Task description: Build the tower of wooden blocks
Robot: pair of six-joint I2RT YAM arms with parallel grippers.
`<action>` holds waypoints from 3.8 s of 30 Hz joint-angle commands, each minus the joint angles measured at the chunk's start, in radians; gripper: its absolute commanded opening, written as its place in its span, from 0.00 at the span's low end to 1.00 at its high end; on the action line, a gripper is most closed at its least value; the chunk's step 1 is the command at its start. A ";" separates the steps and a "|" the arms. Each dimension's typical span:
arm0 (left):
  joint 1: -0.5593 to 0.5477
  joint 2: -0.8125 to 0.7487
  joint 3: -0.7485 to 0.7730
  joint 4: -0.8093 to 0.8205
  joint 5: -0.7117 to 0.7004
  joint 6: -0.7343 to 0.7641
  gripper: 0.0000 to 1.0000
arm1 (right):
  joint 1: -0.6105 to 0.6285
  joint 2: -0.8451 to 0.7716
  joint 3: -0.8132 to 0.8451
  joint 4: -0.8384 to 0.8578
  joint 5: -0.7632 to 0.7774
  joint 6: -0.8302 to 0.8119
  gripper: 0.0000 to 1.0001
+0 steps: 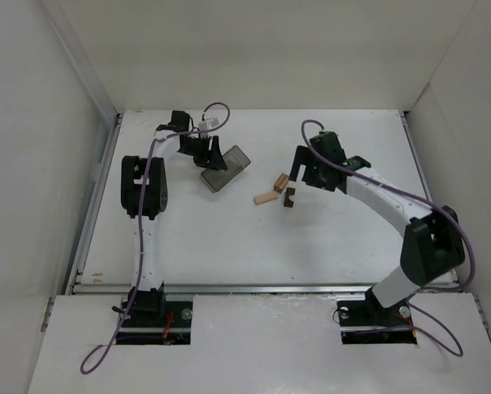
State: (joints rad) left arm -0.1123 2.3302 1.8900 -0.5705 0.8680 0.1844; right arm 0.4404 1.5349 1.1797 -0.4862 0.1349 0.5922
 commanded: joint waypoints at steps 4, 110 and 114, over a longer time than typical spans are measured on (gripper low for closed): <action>0.077 -0.011 -0.064 0.128 0.125 -0.170 0.30 | 0.032 0.226 0.260 -0.083 0.052 0.035 1.00; -0.466 -0.580 -0.101 -0.376 -0.268 0.836 0.00 | 0.201 -0.352 -0.353 0.816 -0.440 -0.672 1.00; -0.466 -0.580 -0.224 -0.264 -0.431 0.776 0.00 | 0.201 -0.435 -0.420 0.807 -0.318 -0.583 1.00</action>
State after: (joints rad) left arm -0.5770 1.7786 1.7309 -0.9340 0.5755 1.0393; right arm 0.6308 1.1751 0.7914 0.2695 -0.2836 -0.0826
